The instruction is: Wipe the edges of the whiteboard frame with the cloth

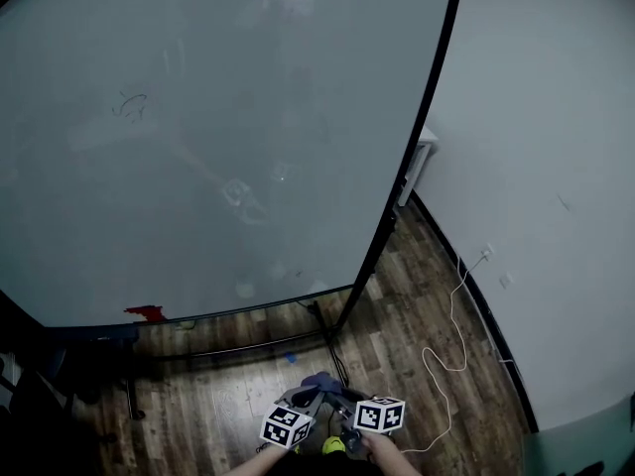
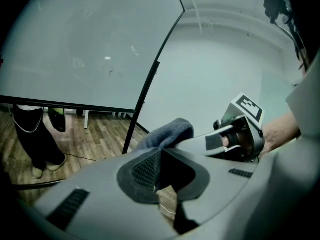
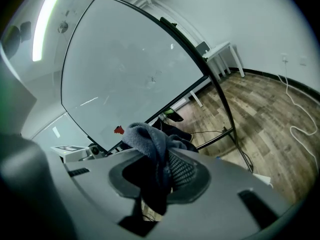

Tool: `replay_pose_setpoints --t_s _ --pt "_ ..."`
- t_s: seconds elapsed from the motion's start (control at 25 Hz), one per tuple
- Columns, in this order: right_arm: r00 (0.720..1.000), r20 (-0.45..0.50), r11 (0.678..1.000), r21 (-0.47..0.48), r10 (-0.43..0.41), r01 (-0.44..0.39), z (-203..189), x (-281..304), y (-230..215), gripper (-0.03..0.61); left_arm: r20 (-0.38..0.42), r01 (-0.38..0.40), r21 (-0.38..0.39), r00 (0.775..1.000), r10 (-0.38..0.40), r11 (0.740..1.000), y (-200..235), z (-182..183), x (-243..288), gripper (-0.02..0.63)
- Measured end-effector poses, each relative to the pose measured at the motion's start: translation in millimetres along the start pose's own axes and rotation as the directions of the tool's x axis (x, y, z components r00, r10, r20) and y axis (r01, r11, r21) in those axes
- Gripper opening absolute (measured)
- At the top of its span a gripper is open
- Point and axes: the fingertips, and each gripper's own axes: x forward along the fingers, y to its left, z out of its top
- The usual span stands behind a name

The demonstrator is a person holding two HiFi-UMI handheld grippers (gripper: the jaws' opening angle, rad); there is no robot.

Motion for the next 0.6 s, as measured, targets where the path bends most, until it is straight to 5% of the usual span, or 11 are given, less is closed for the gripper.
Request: replay_pose_setpoints --t_s 0.6 --pt "1.000 0.017 0.999 0.026 0.018 -0.018 13 1 -13 0.083 -0.037 0.014 0.032 0.999 -0.012 0.999 2 7 19 0.020"
